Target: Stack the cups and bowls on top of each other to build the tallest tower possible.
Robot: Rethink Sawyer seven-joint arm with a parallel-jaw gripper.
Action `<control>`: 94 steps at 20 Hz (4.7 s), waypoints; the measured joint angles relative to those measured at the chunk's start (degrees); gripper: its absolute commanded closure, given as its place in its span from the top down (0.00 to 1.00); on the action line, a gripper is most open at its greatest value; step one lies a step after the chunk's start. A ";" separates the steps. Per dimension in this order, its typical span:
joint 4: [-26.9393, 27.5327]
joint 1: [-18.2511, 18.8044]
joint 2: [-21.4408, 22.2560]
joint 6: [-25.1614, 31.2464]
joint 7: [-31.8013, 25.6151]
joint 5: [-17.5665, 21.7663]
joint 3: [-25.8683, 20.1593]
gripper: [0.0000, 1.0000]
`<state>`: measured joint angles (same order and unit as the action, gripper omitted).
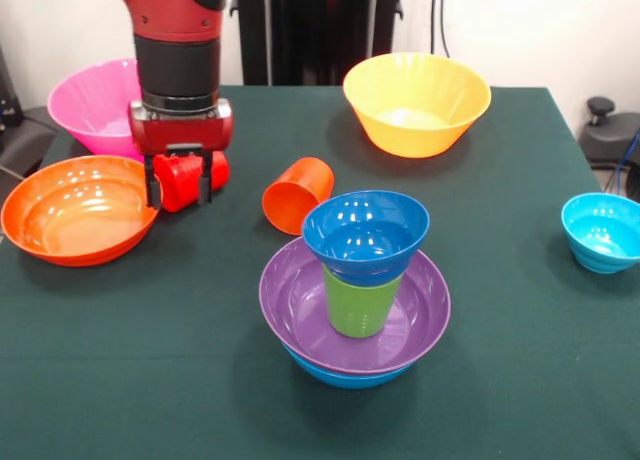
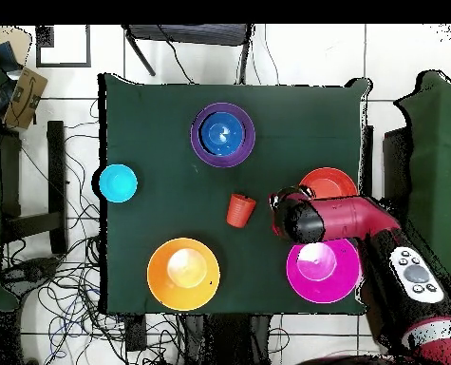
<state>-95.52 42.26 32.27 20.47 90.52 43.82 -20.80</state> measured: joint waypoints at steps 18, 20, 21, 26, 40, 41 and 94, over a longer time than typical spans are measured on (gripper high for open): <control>1.85 -14.06 -2.60 -6.14 9.57 1.59 19.29 1.00; 1.66 -12.27 -2.11 -5.87 9.57 0.68 18.64 1.00; 1.56 -11.56 -1.89 -5.67 9.57 0.27 18.35 1.00; 0.10 -5.47 0.47 -2.05 9.57 -3.76 14.92 1.00; -5.01 1.12 5.26 11.20 9.57 -10.18 6.39 1.00; -5.22 1.23 5.34 11.52 9.57 -10.21 6.10 1.00; -13.08 -17.43 1.52 -6.62 12.01 4.46 25.03 0.00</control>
<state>-108.60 24.83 33.79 13.85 102.53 48.28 4.24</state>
